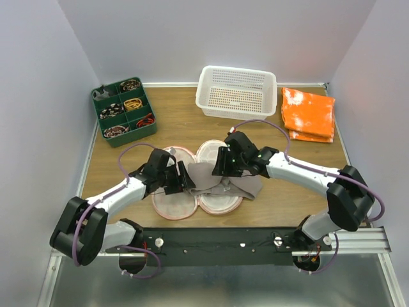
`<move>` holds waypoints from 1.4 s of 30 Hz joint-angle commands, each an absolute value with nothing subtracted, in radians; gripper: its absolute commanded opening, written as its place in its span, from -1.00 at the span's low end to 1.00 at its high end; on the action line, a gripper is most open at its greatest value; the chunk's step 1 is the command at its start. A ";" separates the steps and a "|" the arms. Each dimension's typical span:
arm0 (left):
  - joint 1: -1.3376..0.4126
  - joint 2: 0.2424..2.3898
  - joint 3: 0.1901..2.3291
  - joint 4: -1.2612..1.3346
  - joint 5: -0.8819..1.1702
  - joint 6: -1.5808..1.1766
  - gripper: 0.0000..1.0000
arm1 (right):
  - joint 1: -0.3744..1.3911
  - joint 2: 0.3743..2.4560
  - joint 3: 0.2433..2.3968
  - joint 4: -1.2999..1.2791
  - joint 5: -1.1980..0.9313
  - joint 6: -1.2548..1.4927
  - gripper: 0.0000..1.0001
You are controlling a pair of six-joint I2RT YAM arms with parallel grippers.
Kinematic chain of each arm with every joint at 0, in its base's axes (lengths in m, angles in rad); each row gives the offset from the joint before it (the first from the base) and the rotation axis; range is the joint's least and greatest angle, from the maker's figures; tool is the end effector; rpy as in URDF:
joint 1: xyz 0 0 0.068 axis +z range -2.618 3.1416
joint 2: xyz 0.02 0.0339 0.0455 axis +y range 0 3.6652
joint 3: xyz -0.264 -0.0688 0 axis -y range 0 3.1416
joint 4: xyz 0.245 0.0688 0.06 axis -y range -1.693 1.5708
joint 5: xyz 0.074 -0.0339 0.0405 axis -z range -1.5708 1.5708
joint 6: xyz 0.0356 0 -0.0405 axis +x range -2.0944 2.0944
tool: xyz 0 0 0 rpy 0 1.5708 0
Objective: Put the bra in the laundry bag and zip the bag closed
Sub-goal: Adjust the bra in the laundry bag.
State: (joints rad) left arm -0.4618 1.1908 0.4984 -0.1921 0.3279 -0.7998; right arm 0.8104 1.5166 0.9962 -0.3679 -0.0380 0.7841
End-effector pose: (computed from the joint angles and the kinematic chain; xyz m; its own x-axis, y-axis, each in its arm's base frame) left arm 0.1893 -0.1070 0.1651 -0.9162 -0.3025 -0.2629 -0.0755 0.7745 -0.6281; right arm 0.2176 0.2308 0.2223 -0.9016 0.0760 -0.4258 -0.1466 0.8724 0.4663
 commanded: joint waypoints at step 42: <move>-0.468 1.120 1.173 -0.592 0.264 -0.546 -1.00 | 0.808 1.192 0.814 -0.488 0.230 1.026 0.43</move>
